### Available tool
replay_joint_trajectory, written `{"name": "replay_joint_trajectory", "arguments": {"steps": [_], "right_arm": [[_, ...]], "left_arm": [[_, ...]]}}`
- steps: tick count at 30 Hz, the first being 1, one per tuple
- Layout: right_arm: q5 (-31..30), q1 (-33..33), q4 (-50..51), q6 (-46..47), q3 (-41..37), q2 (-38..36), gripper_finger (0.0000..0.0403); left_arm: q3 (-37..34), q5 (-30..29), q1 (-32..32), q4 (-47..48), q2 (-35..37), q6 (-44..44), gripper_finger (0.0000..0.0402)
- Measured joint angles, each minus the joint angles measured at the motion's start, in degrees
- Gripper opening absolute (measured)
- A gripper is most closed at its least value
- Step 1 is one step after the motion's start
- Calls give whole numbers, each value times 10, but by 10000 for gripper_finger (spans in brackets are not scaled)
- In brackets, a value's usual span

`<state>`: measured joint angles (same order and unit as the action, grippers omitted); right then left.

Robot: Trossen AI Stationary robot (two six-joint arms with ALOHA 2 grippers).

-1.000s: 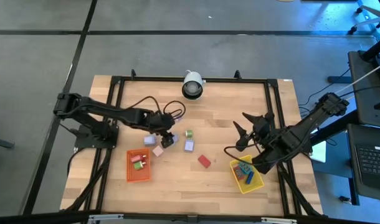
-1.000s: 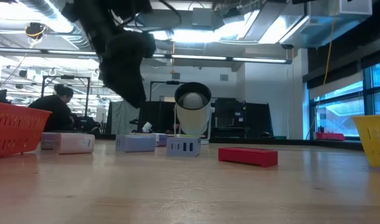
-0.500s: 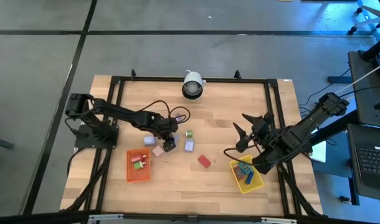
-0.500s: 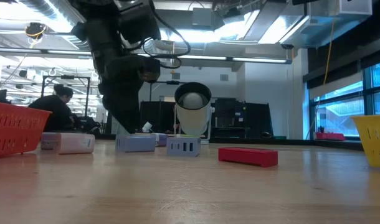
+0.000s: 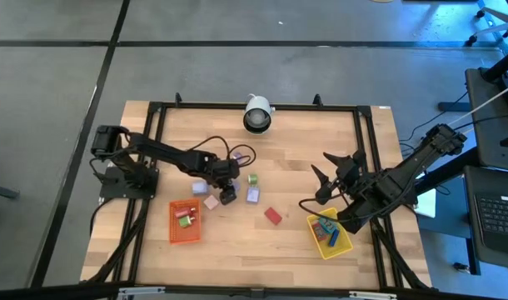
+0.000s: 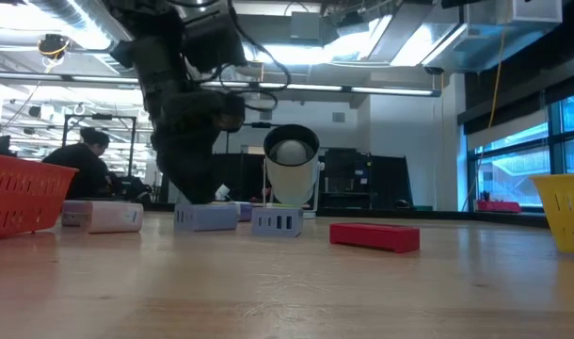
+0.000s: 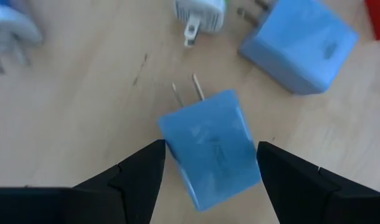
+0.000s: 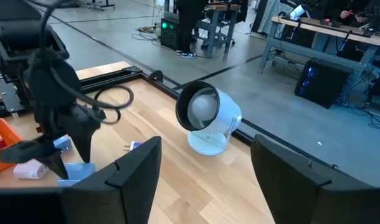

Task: Pick & Place Office items
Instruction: Put the center light blue charger adapter into the orange basket

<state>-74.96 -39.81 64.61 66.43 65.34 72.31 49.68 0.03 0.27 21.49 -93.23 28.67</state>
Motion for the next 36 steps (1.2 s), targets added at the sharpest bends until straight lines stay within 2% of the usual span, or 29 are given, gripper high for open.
{"name": "replay_joint_trajectory", "arguments": {"steps": [7,16,23,28,36], "right_arm": [[9,0,-3,-9,0,0,231],[18,0,-7,-10,0,0,224],[26,-6,-7,-11,0,0,224],[26,-6,-9,-11,0,0,224],[26,-6,-8,-17,0,0,224]], "left_arm": [[32,11,-6,15,-55,-7,262],[115,-2,-7,111,-111,-44,250],[122,6,-11,107,-106,-64,217],[122,23,-11,117,-101,-79,214],[122,44,-11,145,-27,-99,213]]}}
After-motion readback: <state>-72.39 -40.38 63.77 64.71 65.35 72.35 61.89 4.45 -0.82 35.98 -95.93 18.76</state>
